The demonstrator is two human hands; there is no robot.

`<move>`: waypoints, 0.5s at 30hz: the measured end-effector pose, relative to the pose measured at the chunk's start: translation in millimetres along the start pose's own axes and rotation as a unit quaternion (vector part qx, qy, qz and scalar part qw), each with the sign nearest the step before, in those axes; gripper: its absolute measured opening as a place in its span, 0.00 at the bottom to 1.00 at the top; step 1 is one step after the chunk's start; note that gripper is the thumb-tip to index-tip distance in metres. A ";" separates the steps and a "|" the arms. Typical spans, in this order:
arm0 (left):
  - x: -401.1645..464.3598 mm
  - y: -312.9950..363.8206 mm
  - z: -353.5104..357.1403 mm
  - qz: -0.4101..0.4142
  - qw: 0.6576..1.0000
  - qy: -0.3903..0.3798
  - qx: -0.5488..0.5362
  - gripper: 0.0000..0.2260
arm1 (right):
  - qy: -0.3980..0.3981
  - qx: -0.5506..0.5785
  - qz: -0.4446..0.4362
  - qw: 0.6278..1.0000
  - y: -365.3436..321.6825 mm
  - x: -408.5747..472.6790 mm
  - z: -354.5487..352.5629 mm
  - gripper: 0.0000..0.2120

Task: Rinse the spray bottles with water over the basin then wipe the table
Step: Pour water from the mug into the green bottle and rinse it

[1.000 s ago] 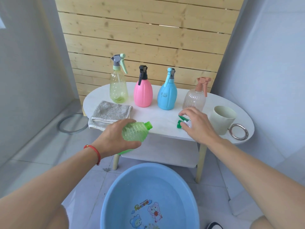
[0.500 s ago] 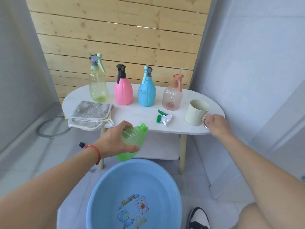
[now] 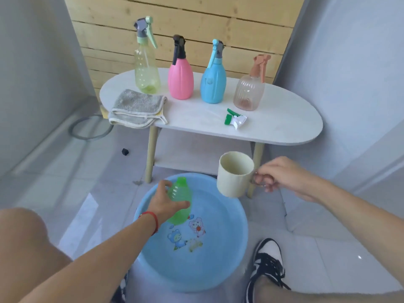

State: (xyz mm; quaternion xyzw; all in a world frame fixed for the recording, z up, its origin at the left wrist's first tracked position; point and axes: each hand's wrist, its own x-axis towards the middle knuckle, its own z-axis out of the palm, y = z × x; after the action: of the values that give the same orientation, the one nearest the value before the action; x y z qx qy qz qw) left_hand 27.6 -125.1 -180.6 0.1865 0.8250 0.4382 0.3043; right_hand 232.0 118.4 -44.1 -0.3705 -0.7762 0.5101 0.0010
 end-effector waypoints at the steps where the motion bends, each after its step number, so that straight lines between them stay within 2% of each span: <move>1: -6.0 -17.7 2.6 -0.030 0.999 0.002 -0.017 0.31 | -0.026 -0.048 0.025 0.998 13.0 9.9 22.5 0.14; 3: -17.9 -46.6 8.1 -0.068 0.997 0.016 -0.033 0.31 | -0.050 -0.103 0.076 0.990 45.2 28.2 68.4 0.14; 6: -28.4 -76.6 12.7 -0.081 0.996 0.026 -0.039 0.32 | -0.035 -0.130 0.128 0.983 101.4 52.2 132.1 0.15; 8: -32.7 -86.4 10.1 -0.084 0.995 0.035 -0.031 0.32 | 0.017 -0.215 0.097 0.972 131.9 56.2 169.5 0.16; 10: -33.8 -90.5 6.1 -0.086 0.995 0.034 -0.020 0.31 | 0.056 -0.333 0.051 0.940 149.4 51.7 198.0 0.14; 11: -33.7 -89.2 5.4 -0.079 0.996 0.027 -0.015 0.31 | 0.058 -0.385 0.028 0.920 152.4 48.9 206.8 0.11; 13: -32.2 -90.6 4.4 -0.069 0.998 0.010 0.001 0.32 | 0.011 -0.453 0.047 0.890 155.4 41.6 226.7 0.06; 15: -33.0 -93.9 5.9 -0.063 0.998 0.006 0.012 0.32 | -0.006 -0.458 0.061 0.887 166.6 37.5 239.8 0.08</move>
State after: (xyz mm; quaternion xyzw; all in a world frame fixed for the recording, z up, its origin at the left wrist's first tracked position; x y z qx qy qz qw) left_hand 52.3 -191.7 -250.5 0.1351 0.8422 0.4095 0.3236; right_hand 209.4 -15.6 -305.3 -0.3734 -0.8993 0.0992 -0.2048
